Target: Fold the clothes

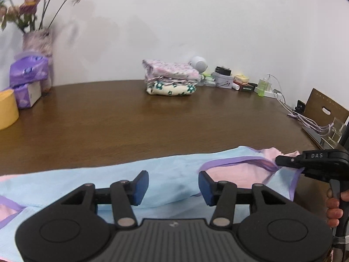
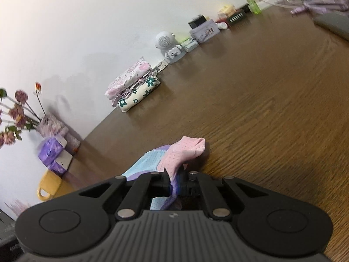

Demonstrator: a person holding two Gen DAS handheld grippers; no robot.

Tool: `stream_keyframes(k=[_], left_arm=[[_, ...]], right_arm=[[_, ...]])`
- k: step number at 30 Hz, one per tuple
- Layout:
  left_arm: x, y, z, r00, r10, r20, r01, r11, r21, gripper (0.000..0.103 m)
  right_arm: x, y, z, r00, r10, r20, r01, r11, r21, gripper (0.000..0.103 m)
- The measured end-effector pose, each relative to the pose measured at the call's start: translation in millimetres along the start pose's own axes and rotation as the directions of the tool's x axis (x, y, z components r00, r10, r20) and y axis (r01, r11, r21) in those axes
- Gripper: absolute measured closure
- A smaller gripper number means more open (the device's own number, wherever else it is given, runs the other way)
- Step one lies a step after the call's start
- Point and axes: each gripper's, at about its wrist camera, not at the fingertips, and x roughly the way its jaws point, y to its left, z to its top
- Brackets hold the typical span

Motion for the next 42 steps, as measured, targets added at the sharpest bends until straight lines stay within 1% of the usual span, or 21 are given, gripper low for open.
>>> stream_keyframes(k=[3,5,7,10,14,21,31,33,35,39,41,42], left_arm=[[-0.5,13.0,-3.8,1.000,0.013,-0.017,-0.013,1.000,0.004,0.057],[-0.9,21.6,-6.3,0.999,0.022,-0.029,-0.021,1.000,0.008,0.062],[-1.7,28.5,-6.3,0.999,0.019,-0.034,-0.018,1.000,0.011,0.063],[-3.2,36.9,-7.0,0.999,0.013,-0.035,-0.013,1.000,0.017,0.067],[-3.1,46.1,-9.5,0.999,0.006,-0.036,-0.006,1.000,-0.001,0.068],[-7.1,52.1,-12.1,1.000,0.001,-0.024,-0.001,1.000,-0.004,0.068],[-7.5,53.1,-14.3,1.000,-0.004,-0.013,0.004,1.000,-0.001,0.068],[-6.9,53.6,-14.3,1.000,-0.005,-0.010,0.005,1.000,-0.002,0.068],[-7.1,53.3,-14.6,1.000,-0.010,-0.006,0.010,1.000,-0.006,0.068],[-6.1,51.8,-15.3,1.000,-0.018,-0.005,0.018,1.000,-0.010,0.068],[-4.6,51.0,-15.6,1.000,-0.021,-0.008,0.021,1.000,-0.011,0.068],[-3.9,50.7,-15.8,1.000,-0.022,-0.009,0.022,1.000,-0.012,0.068]], right_arm=[[-1.3,8.3,1.4,1.000,-0.025,0.007,0.025,0.999,-0.047,0.100],[-1.7,13.7,2.8,0.999,-0.044,0.012,0.045,0.996,-0.075,0.100],[-2.3,20.4,3.7,0.998,-0.059,0.014,0.060,0.993,-0.105,0.100],[-4.9,33.1,3.6,0.996,-0.080,0.026,0.084,0.982,-0.168,0.100],[-6.0,46.8,3.6,0.995,-0.098,0.032,0.103,0.969,-0.224,0.100],[-5.5,62.0,5.9,0.993,-0.108,0.039,0.115,0.953,-0.282,0.100],[-6.1,74.8,11.4,0.992,-0.112,0.055,0.124,0.938,-0.325,0.100],[-4.6,75.0,11.9,0.992,-0.116,0.049,0.126,0.939,-0.320,0.100],[-2.2,70.3,12.1,0.992,-0.121,0.035,0.126,0.951,-0.283,0.100],[1.7,44.8,10.4,0.994,-0.107,-0.013,0.105,0.988,-0.115,0.100],[3.2,31.4,7.9,0.995,-0.099,-0.025,0.098,0.995,-0.029,0.099],[4.0,25.2,6.2,0.995,-0.093,-0.028,0.093,0.996,0.008,0.097]])
